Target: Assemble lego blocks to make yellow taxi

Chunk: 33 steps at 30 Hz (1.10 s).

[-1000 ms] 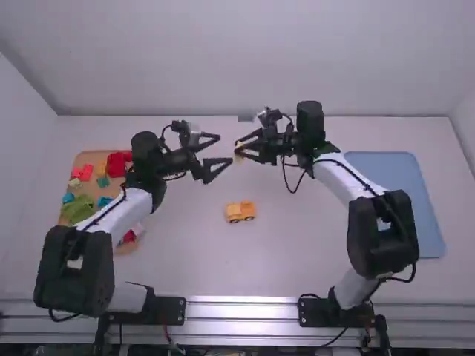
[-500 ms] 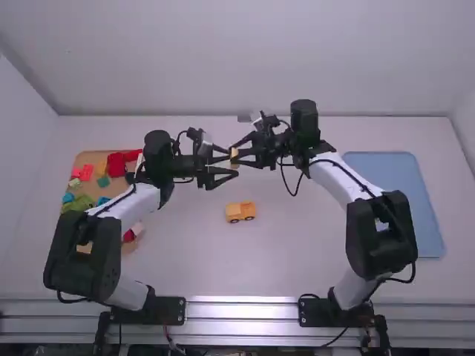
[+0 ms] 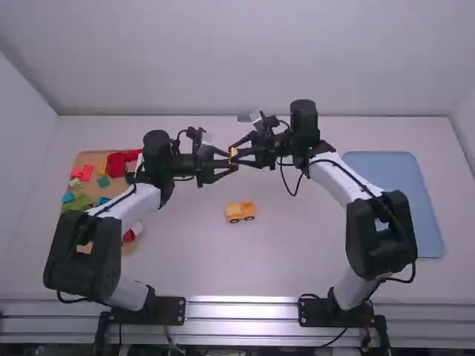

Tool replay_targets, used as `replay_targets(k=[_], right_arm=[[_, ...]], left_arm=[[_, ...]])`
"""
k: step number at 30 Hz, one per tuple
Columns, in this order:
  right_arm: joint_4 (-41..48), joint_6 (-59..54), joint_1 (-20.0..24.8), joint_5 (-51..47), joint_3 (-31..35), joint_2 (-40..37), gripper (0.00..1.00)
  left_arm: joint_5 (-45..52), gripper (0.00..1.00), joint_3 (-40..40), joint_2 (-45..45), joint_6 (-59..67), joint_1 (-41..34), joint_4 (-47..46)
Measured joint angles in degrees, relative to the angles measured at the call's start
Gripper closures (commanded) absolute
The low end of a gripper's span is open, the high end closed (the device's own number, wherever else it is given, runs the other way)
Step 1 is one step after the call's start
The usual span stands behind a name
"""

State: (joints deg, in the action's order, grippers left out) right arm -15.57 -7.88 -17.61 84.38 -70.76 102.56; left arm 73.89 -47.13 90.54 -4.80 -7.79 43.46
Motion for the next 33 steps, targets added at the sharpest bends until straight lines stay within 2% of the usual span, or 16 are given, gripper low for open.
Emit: replay_targets(k=[1, 3, 4, 6, 14, 19, 23, 33], right_arm=[[-0.1, 0.0, 0.0, 0.0, 0.0, 0.0, 0.6], [-0.4, 0.1, 0.0, 0.1, 0.0, 0.0, 0.51], [-0.6, 0.0, 0.0, 0.1, 0.0, 0.0, 0.44], [-2.3, 0.5, -0.1, 0.1, 0.0, 0.0, 0.43], [-15.4, 8.6, -0.1, 0.2, 0.0, 0.0, 0.51], [-15.8, 11.0, 0.4, 0.2, 0.0, 0.0, 0.55], [-15.8, 11.6, 1.4, 0.3, 0.0, 0.0, 0.69], [-16.8, 12.3, 1.2, 0.3, 0.0, 0.0, 0.66]], left_arm=[[-0.1, 0.9, 0.0, 0.0, -0.4, 0.0, 0.0], [-0.3, 0.98, 0.0, 0.0, -0.2, 0.0, 0.0], [-0.4, 0.98, 0.0, 0.0, -0.3, 0.0, 0.0], [-0.5, 0.98, 0.0, 0.0, -0.2, 0.0, 0.7], [-3.2, 0.98, 0.0, 0.0, -4.5, 0.0, 8.2], [-4.1, 0.98, 0.0, 0.0, -7.1, 0.0, 11.5], [-4.3, 0.98, 0.0, 0.0, -10.1, 0.0, 14.9], [-4.2, 0.96, 0.0, 0.0, -11.9, -0.1, 15.1]])
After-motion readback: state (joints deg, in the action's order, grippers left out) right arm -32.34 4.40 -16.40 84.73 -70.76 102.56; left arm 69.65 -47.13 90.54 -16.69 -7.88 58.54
